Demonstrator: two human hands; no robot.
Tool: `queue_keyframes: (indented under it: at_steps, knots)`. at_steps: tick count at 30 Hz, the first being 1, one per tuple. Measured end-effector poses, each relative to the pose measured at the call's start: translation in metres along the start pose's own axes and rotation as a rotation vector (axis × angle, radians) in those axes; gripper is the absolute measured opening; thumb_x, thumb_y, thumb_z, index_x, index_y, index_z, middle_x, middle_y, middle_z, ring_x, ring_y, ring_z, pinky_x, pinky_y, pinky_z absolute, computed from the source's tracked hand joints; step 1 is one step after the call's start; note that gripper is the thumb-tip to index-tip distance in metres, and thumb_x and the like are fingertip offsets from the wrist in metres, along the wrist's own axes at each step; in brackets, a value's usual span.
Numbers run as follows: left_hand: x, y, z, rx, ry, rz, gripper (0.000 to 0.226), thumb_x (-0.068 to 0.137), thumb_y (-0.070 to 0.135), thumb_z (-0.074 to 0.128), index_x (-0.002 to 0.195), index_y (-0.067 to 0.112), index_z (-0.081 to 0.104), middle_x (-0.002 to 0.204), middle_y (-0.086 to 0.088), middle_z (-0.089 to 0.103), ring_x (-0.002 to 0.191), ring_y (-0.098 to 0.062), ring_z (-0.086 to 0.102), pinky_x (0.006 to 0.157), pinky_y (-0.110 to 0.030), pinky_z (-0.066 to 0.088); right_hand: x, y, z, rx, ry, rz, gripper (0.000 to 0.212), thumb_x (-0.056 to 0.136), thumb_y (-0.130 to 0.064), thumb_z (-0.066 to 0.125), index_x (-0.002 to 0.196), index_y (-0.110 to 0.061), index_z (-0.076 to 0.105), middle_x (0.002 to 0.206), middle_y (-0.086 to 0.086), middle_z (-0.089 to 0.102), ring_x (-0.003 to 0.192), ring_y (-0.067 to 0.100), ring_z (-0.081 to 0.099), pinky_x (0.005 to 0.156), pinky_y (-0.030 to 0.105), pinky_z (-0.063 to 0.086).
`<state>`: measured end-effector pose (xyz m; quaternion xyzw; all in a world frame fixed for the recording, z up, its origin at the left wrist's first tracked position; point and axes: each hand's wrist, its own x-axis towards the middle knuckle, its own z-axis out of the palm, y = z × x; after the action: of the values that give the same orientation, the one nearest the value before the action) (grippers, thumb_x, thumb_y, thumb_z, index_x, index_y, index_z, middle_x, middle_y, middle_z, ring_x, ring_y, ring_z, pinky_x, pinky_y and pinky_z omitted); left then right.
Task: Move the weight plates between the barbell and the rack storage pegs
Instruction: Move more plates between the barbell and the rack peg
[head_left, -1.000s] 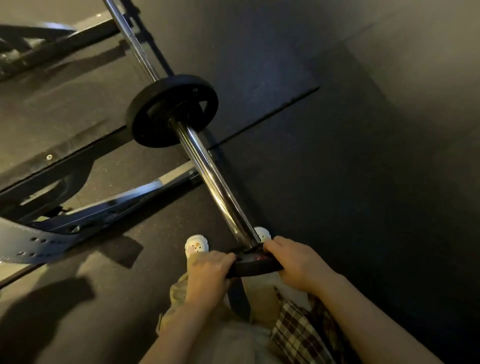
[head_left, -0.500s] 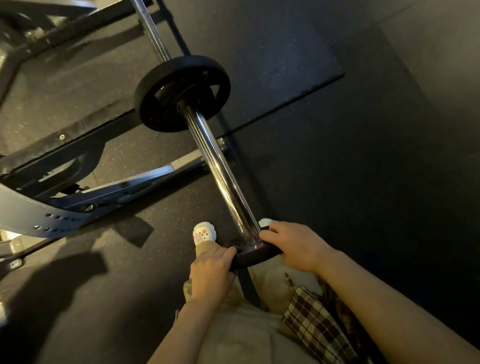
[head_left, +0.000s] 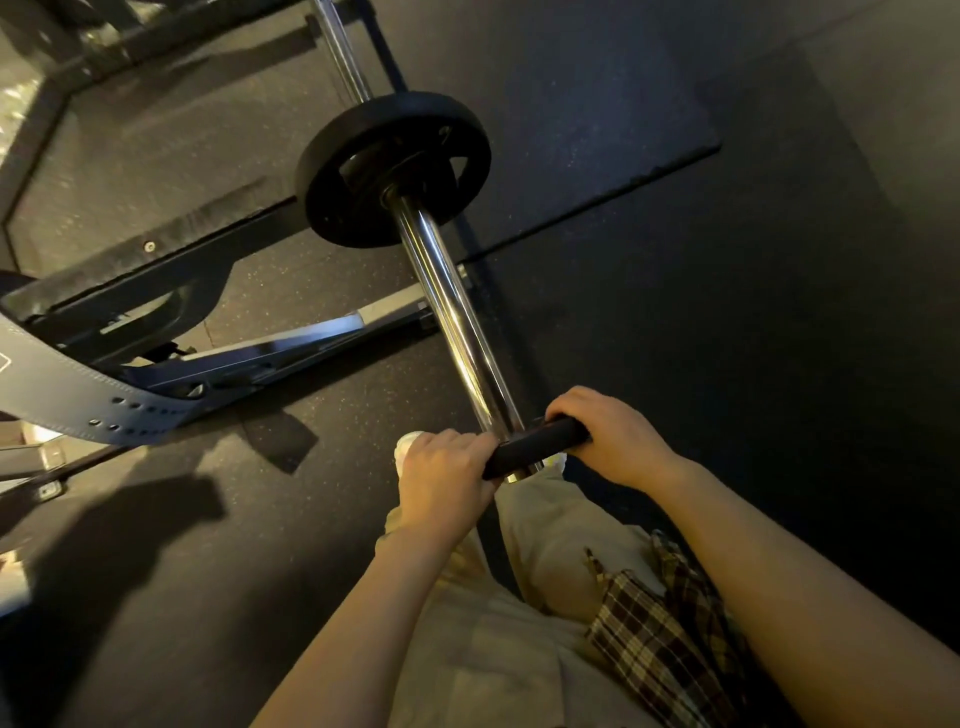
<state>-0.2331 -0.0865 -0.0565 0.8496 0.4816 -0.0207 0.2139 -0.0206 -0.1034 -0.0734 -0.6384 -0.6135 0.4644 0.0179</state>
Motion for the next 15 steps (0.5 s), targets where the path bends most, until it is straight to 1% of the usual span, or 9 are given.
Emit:
queue_keyframes:
  at_steps: [3,5,6,7,9,10,11,13,15]
  knots:
    - [-0.007,0.0,0.004,-0.045,-0.042,-0.044,0.014,0.075,0.033,0.076,0.079,0.027,0.063,0.066,0.013,0.057,0.059,-0.003,0.047,0.061,-0.021,0.039,-0.004,-0.001,0.007,0.091,0.036,0.071,0.038,0.082,-0.014,0.068,0.113,-0.03,0.053,0.118,-0.015,0.043,0.107,0.004,0.045,0.099,0.034,0.044]
    - [-0.006,-0.003,0.007,-0.07,-0.078,-0.069,0.012,0.081,0.037,0.069,0.086,0.028,0.063,0.074,0.013,0.057,0.067,-0.001,0.048,0.066,-0.02,0.042,-0.005,-0.004,0.01,0.244,0.132,0.244,0.056,0.08,-0.01,0.071,0.127,-0.028,0.048,0.133,-0.008,0.037,0.119,0.011,0.043,0.102,0.035,0.041]
    - [-0.006,-0.006,0.008,-0.103,-0.105,-0.084,0.015,0.083,0.043,0.065,0.089,0.029,0.062,0.077,0.014,0.055,0.072,-0.001,0.05,0.07,-0.021,0.044,-0.006,-0.006,0.01,0.426,0.186,0.407,0.062,0.081,-0.006,0.069,0.133,-0.027,0.044,0.137,-0.004,0.036,0.123,0.016,0.044,0.102,0.036,0.042]
    - [-0.006,-0.006,0.008,-0.155,-0.13,-0.101,0.022,0.082,0.051,0.061,0.088,0.029,0.061,0.078,0.016,0.053,0.075,-0.001,0.051,0.073,-0.022,0.044,-0.007,-0.007,0.009,0.709,0.232,0.599,0.062,0.083,-0.003,0.065,0.136,-0.025,0.042,0.139,0.001,0.04,0.123,0.02,0.047,0.1,0.037,0.044]
    - [-0.009,-0.005,0.008,-0.316,-0.105,-0.167,0.038,0.075,0.068,0.05,0.082,0.031,0.059,0.079,0.017,0.053,0.078,0.0,0.05,0.079,-0.024,0.041,-0.006,-0.007,0.005,1.356,0.267,0.923,0.044,0.091,-0.008,0.057,0.133,-0.017,0.048,0.129,0.014,0.054,0.113,0.028,0.057,0.096,0.043,0.049]
    - [-0.011,-0.004,0.008,-0.448,-0.029,-0.263,0.04,0.074,0.07,0.046,0.082,0.033,0.058,0.082,0.016,0.055,0.083,0.0,0.051,0.086,-0.028,0.039,-0.008,-0.008,0.003,1.576,0.25,0.981,0.037,0.093,-0.017,0.056,0.129,-0.014,0.051,0.122,0.018,0.059,0.108,0.031,0.06,0.094,0.045,0.05]
    - [-0.012,-0.001,0.008,-0.612,0.073,-0.439,0.041,0.076,0.07,0.044,0.087,0.033,0.059,0.091,0.014,0.057,0.091,-0.003,0.053,0.092,-0.033,0.039,-0.008,-0.009,0.002,1.688,0.226,0.979,0.037,0.093,-0.026,0.056,0.128,-0.012,0.052,0.118,0.02,0.061,0.106,0.034,0.061,0.094,0.047,0.05]
    - [-0.009,-0.003,0.009,-0.949,0.238,-0.988,0.048,0.084,0.065,0.047,0.109,0.026,0.058,0.116,0.003,0.054,0.11,-0.014,0.051,0.098,-0.041,0.04,-0.004,-0.019,0.001,1.754,0.208,0.952,0.045,0.09,-0.036,0.06,0.128,-0.013,0.049,0.114,0.021,0.059,0.105,0.036,0.06,0.094,0.049,0.049]
    - [-0.001,-0.008,0.006,-1.362,0.176,-1.529,0.051,0.091,0.049,0.054,0.133,0.021,0.045,0.134,-0.008,0.047,0.119,-0.027,0.047,0.096,-0.046,0.04,0.01,-0.029,0.004,1.715,0.225,0.981,0.047,0.087,-0.031,0.066,0.127,-0.016,0.046,0.111,0.02,0.056,0.106,0.037,0.058,0.095,0.049,0.05]
